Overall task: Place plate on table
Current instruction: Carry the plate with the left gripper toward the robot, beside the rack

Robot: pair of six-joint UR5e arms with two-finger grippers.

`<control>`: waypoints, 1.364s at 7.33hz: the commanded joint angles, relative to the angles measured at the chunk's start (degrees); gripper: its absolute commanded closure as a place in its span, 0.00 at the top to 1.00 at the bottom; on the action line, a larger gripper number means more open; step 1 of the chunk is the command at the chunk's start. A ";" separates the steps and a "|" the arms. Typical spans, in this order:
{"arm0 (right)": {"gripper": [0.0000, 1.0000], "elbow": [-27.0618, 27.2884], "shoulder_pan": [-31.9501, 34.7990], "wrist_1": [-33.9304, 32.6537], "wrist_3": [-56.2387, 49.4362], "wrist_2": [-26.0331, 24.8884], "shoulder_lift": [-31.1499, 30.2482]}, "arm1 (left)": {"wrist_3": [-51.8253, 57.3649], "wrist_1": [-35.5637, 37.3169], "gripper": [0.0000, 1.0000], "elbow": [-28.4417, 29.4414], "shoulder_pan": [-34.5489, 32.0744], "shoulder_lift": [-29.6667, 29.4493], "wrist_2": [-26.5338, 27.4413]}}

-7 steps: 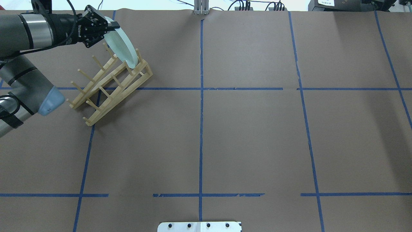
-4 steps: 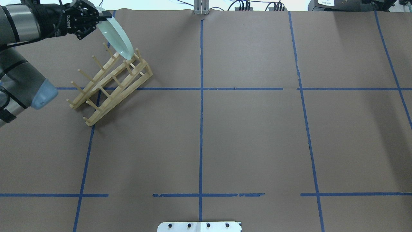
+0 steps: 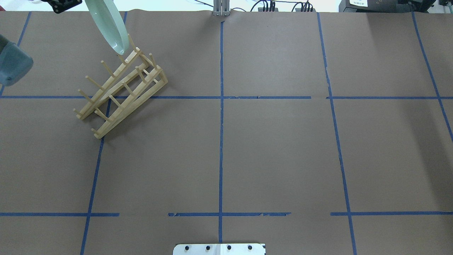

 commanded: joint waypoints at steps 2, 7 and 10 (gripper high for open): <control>1.00 0.00 -0.06 0.00 0.00 0.00 0.00 | 20.51 34.03 0.00 -16.06 8.20 -1.87 0.32; 1.00 0.00 -0.06 0.00 0.00 0.00 0.00 | 37.40 76.00 0.00 -15.00 39.04 -13.12 36.13; 1.00 0.00 0.02 0.00 0.00 0.00 0.00 | 37.96 73.94 0.00 -3.74 47.87 -13.22 45.06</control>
